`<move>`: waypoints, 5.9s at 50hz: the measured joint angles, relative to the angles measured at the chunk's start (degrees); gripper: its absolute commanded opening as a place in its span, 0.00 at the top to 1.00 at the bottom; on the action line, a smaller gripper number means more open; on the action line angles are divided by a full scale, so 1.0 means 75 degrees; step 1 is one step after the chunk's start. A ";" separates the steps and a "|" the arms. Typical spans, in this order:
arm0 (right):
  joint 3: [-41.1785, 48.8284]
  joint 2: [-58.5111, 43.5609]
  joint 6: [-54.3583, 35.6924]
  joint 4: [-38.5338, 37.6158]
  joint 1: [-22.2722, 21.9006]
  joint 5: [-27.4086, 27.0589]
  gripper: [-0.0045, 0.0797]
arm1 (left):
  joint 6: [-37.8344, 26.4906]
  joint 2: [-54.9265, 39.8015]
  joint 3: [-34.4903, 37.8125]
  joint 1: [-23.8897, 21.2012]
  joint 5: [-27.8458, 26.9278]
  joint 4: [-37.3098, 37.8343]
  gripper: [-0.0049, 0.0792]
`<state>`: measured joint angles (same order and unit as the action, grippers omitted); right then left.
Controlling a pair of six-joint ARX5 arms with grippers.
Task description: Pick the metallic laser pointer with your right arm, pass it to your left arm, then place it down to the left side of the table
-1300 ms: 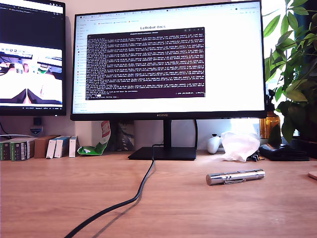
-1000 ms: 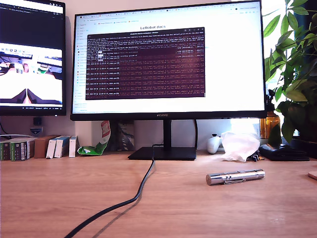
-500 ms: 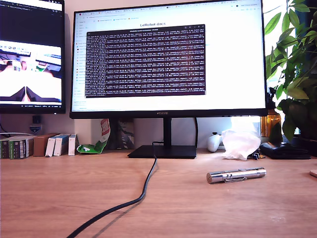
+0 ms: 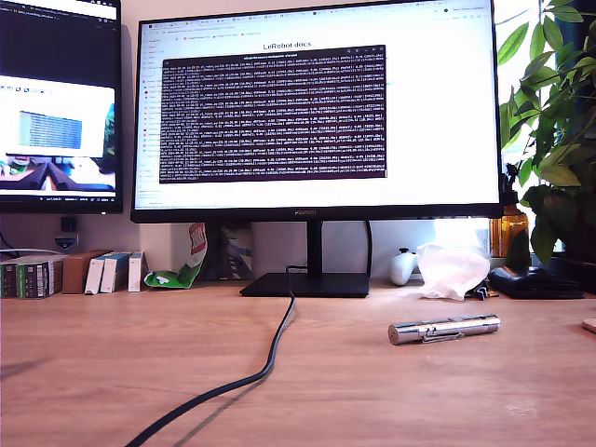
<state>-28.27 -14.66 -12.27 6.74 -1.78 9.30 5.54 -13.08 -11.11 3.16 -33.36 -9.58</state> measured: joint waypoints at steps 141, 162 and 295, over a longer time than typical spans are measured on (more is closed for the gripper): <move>-0.6540 -1.1724 -0.8373 0.5971 0.2999 -0.1294 0.50 | -0.7146 -0.8775 -0.4876 -0.2119 -0.0420 0.4704 0.97; -0.6540 -1.2278 -0.8553 0.6021 0.3153 -0.1288 0.50 | -0.7146 -0.8775 -0.4878 -0.2119 -0.0420 0.4701 0.97; -0.6018 -1.1112 -0.7965 0.4806 0.4363 0.0058 0.96 | -0.7568 -0.9279 -0.7332 -0.4811 0.3322 0.7624 0.59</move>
<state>-73.41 -98.00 -72.01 42.78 30.94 9.74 -51.22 -82.67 -66.11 -32.93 -8.45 47.59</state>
